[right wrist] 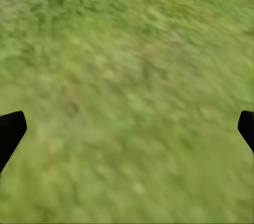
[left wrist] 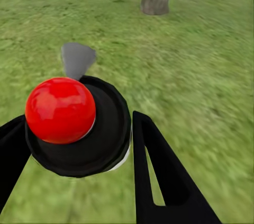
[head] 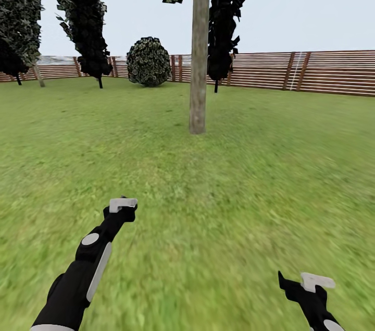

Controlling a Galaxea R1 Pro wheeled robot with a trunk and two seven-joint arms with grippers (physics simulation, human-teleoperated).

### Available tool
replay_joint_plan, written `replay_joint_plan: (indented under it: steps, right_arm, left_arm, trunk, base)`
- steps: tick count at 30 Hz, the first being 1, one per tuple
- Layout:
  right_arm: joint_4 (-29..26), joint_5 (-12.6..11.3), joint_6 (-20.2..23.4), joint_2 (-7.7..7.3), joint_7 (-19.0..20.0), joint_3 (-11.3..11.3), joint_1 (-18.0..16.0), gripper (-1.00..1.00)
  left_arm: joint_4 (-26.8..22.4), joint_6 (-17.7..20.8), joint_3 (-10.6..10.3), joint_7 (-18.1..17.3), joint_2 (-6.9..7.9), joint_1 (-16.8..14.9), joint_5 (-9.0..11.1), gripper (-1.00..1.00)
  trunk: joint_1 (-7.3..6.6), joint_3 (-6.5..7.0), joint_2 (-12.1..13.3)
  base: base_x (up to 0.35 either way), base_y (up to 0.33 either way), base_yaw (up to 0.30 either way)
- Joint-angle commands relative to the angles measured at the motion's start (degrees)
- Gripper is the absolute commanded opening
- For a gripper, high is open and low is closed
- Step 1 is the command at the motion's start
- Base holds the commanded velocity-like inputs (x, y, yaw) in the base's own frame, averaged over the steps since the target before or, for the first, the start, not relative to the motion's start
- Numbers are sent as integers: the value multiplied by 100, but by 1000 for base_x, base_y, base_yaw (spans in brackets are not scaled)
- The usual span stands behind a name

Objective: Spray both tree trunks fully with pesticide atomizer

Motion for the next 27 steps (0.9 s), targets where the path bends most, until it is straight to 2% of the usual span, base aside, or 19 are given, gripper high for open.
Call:
replay_joint_plan:
  steps: [1, 27]
  right_arm:
    - [3, 0, 0, 0, 0, 0, 0, 100]
    - [9, 0, -1, -1, 0, -1, 0, 100]
  left_arm:
    - [0, 0, 0, 0, 0, 0, 0, -100]
    - [0, 0, -4, 0, 0, 0, 0, -100]
  trunk:
    - [0, 0, 0]
    - [0, 0, 0]
  base:
    - [337, 0, 0]
    - [337, 0, 0]
